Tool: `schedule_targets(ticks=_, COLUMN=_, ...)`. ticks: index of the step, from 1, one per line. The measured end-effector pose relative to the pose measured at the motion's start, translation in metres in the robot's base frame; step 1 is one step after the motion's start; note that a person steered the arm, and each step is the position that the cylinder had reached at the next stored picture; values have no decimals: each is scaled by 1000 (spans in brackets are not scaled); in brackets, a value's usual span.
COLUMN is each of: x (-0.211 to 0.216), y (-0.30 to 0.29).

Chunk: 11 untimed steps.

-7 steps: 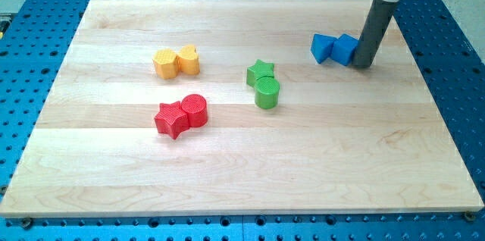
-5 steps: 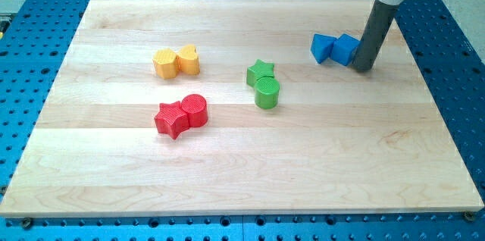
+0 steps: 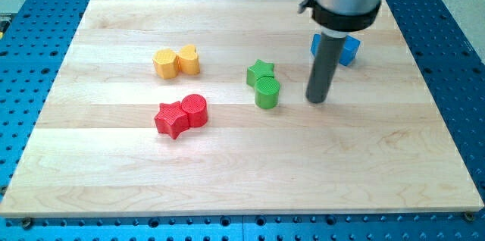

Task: Place the red star at the top left corner of the board

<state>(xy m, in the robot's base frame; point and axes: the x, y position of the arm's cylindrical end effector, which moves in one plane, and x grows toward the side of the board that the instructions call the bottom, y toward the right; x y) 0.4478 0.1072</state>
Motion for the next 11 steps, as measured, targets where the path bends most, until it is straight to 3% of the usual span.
schedule_targets(ticks=2, x=94, y=-131)
schedule_targets(ticks=3, x=95, y=-208)
schedule_targets(ticks=4, x=92, y=-235)
schedule_targets(ticks=5, x=117, y=-224)
schedule_targets(ticks=7, x=96, y=-187)
schedule_targets(ticks=9, x=67, y=-239)
schedule_targets(ticks=11, x=78, y=-118)
